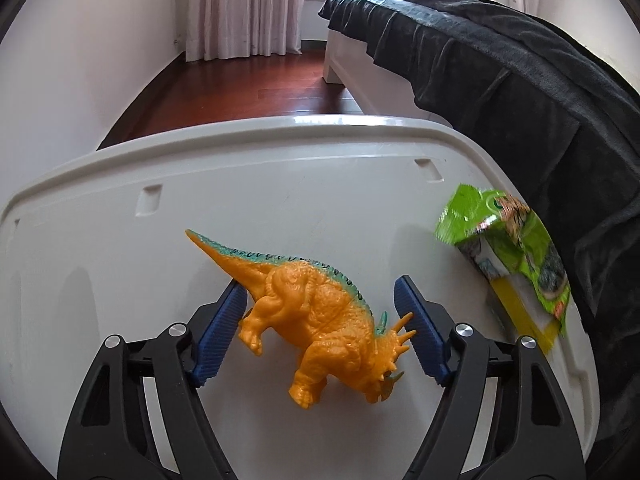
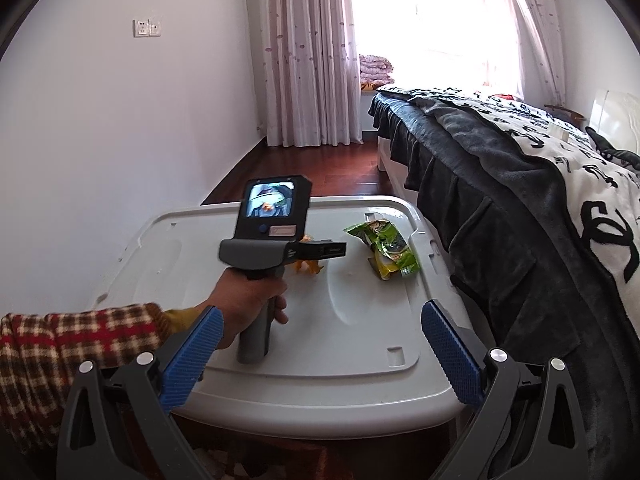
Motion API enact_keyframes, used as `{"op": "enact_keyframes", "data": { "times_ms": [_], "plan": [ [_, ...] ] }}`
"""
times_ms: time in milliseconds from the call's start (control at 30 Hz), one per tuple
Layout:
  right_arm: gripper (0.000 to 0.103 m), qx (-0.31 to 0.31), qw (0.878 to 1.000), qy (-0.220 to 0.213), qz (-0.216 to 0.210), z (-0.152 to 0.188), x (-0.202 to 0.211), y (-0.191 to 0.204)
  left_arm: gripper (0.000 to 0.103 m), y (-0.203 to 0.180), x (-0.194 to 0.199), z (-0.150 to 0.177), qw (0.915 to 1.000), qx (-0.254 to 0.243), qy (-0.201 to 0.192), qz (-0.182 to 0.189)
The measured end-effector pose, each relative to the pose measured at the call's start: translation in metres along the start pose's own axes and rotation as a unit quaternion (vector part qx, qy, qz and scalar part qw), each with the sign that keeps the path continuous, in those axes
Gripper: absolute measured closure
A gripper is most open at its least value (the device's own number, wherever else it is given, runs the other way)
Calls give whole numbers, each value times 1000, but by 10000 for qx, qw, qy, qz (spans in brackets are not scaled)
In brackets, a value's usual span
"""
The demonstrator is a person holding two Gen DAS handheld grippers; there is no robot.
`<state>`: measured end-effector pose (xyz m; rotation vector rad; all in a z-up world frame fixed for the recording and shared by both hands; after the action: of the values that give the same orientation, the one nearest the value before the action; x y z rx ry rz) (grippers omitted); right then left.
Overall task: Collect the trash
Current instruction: 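Grasp the orange dinosaur with left tool while right tool grasps the green snack bag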
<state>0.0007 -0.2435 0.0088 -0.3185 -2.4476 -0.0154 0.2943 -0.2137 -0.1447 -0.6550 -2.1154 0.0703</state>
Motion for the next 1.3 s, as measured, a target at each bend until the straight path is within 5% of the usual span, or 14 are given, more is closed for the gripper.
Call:
{"op": "enact_keyframes", "data": {
  "times_ms": [367, 667, 967, 1033, 1100, 1133, 1300],
  "plan": [
    [5, 203, 9993, 284, -137, -29, -41, -1, 29, 10, 98, 25, 9991, -195, -369, -47],
    [5, 923, 9926, 629, 467, -55, -197, -3, 29, 37, 169, 55, 9972, 125, -732, -22],
    [6, 696, 9889, 1203, 529, -50, -296, -13, 29, 52, 176, 68, 9971, 69, -755, -80],
    [18, 715, 9880, 1279, 497, -49, -306, -14, 29, 56, 175, 69, 9971, 114, -751, -56],
    [48, 903, 9851, 1387, 468, -46, -309, -11, 29, 55, 171, 68, 9972, 129, -739, -32],
    [55, 989, 9841, 1405, 455, -45, -309, -9, 29, 54, 171, 69, 9971, 131, -743, -22],
    [59, 1150, 9836, 1301, 487, -43, -290, -4, 29, 52, 178, 71, 9969, 125, -776, 30]
  ]
}}
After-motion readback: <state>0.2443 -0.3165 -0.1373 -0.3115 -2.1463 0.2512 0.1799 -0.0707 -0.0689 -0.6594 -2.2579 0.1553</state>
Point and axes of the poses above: each gripper's, at about its wrist camera, not at the fingertips, and x roughly against the way its jaws point, y to its left, z to its underside, the point moved 7 cm from there along -x, roughly the way its jaws point, and after that the axes turned 13 degrees about z, right-handed, at the moved point
